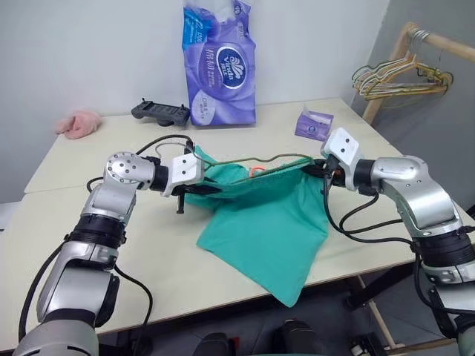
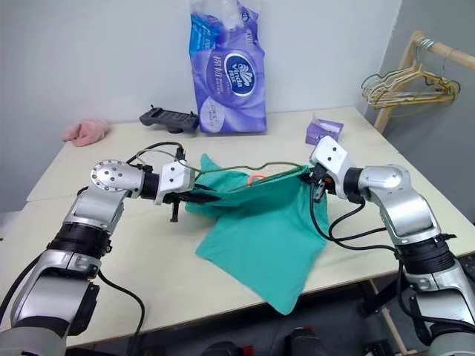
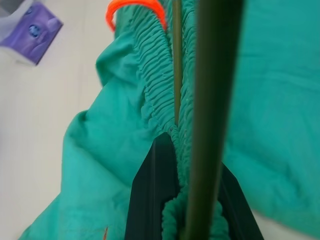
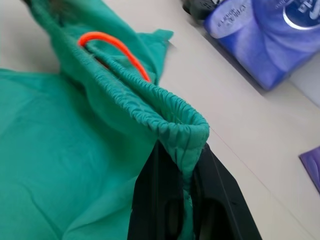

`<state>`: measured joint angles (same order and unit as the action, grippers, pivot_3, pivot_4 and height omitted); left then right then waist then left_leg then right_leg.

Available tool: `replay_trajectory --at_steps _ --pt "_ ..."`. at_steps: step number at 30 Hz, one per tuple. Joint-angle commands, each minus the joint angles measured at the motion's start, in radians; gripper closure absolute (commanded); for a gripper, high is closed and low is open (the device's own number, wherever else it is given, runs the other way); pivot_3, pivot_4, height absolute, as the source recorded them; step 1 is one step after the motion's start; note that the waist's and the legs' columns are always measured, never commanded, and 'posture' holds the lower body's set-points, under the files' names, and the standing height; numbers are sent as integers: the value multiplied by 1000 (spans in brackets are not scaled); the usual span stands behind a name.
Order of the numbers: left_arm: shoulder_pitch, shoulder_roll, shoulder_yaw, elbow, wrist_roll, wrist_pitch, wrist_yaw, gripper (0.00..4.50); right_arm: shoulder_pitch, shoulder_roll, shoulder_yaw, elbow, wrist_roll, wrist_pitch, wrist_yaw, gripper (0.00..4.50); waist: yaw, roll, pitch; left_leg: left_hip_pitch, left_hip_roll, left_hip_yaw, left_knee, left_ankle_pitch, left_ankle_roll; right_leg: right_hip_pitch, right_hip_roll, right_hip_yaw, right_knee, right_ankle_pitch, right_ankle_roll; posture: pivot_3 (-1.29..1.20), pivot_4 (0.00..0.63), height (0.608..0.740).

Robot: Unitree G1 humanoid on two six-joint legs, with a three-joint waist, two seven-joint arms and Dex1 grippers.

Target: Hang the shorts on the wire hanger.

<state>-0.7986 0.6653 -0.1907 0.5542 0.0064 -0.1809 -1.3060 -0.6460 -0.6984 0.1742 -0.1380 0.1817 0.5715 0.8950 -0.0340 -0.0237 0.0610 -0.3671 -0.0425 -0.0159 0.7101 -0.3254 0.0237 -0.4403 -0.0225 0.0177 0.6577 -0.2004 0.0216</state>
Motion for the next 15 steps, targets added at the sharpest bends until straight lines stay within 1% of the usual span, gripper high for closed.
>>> replay_trajectory --at_steps 1,6,8,11,15 --pt "-40 6 10 55 22 -26 37 4500 22 -45 -43 -75 12 24 14 4465 3 0 0 0 0 0 0 0 0 0 0 0 0 0 0 -69 27 740" --pt "-44 21 -14 81 49 -78 27 4500 29 -65 -58 -116 25 61 16 4465 3 0 0 0 0 1 0 0 0 0 0 0 0 0 0 -69 27 740" --pt "-38 33 -23 83 48 -102 -2 4500 13 -66 -65 -124 40 86 13 4465 3 0 0 0 0 1 0 0 0 0 1 0 0 0 0 -80 27 740" --pt "-42 36 -23 86 34 -96 -25 4500 -1 -70 -68 -115 51 99 10 4465 2 0 0 0 0 1 0 0 0 0 1 0 0 0 0 -81 27 740" --pt "-64 45 -33 128 66 -141 -8 4500 -7 -88 -74 -95 52 93 19 4465 2 0 0 0 0 1 0 0 0 0 1 0 0 0 0 -80 22 740"
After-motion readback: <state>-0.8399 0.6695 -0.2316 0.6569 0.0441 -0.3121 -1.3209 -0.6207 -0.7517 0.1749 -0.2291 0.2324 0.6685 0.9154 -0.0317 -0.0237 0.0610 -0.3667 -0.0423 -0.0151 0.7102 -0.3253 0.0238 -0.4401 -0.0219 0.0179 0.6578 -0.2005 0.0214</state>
